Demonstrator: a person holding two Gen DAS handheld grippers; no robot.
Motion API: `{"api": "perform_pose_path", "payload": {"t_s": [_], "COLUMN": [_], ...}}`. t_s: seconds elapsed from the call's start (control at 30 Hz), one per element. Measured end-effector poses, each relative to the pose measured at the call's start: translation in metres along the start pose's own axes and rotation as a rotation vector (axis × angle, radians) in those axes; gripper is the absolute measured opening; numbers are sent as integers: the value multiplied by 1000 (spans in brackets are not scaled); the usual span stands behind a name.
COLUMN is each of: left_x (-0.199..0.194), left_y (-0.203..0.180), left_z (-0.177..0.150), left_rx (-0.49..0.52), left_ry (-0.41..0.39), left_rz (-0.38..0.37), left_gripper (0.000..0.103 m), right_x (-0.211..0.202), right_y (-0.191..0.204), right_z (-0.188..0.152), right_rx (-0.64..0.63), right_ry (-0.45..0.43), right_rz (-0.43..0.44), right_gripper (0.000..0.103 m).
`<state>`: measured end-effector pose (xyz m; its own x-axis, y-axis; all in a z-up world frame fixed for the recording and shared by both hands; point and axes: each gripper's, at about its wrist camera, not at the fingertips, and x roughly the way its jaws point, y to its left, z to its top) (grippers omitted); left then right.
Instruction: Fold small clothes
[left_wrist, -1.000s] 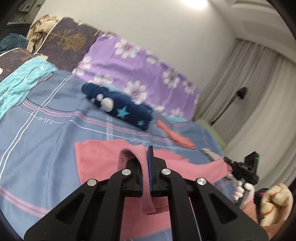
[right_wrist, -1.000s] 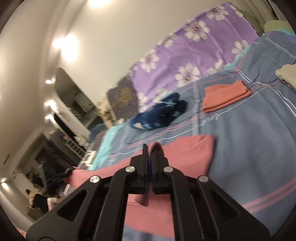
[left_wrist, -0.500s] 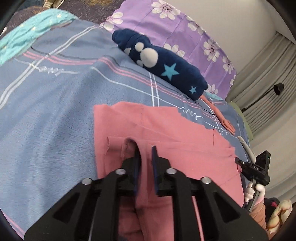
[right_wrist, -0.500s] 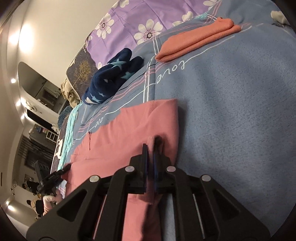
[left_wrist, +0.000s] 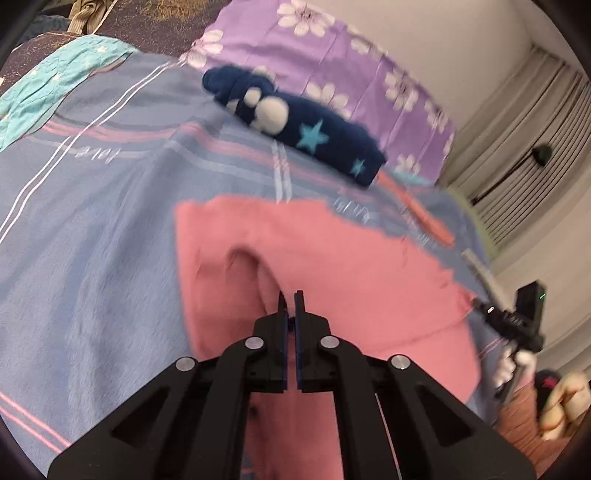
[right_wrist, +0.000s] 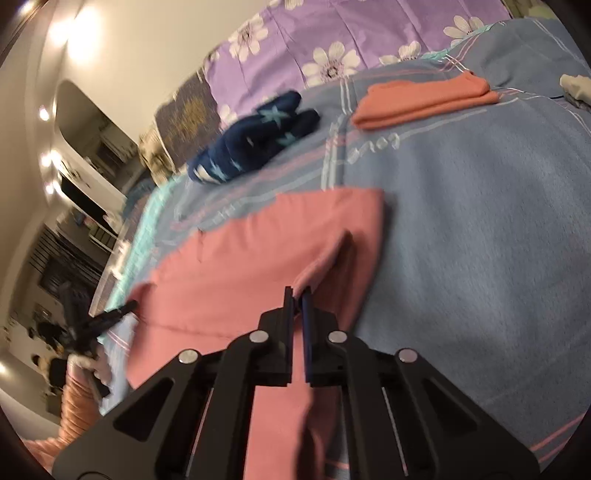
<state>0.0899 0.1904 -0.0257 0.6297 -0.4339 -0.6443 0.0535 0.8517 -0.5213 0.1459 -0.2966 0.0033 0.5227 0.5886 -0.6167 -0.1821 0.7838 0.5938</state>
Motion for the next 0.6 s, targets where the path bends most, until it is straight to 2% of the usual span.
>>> {"api": "perform_pose_path", "payload": {"t_s": [0.07, 0.17, 0.27, 0.3, 0.33, 0.37, 0.47, 0.5, 0.53, 0.6], "left_x": [-3, 4, 21, 28, 32, 33, 32, 33, 36, 51], "left_y": [-6, -8, 7, 15, 19, 23, 27, 29, 30, 31], "left_z": [19, 55, 76, 80, 82, 81, 76, 74, 73, 73], "left_rx": [-7, -38, -110, -136, -146, -143, -106, -95, -87, -57], "left_ry": [-40, -118, -124, -104, -93, -93, -92, -83, -70, -19], "left_rz": [-17, -5, 14, 32, 60, 102, 117, 116, 118, 141], "left_gripper": [2, 2, 3, 6, 14, 18, 32, 39, 42, 42], "right_x": [-1, 8, 23, 30, 33, 34, 37, 41, 44, 54], "right_y": [5, 2, -13, -21, -26, -28, -28, -29, -30, -30], "right_z": [18, 56, 85, 90, 90, 89, 82, 81, 80, 81], "right_rx": [10, 41, 91, 126, 140, 134, 61, 40, 34, 25], "right_ry": [-30, -90, -127, -108, -91, -84, -69, -50, -39, -13], "right_rz": [22, 20, -90, -106, -94, -83, -103, -104, -103, -109], "right_gripper": [4, 4, 10, 10, 13, 16, 29, 30, 32, 35]}}
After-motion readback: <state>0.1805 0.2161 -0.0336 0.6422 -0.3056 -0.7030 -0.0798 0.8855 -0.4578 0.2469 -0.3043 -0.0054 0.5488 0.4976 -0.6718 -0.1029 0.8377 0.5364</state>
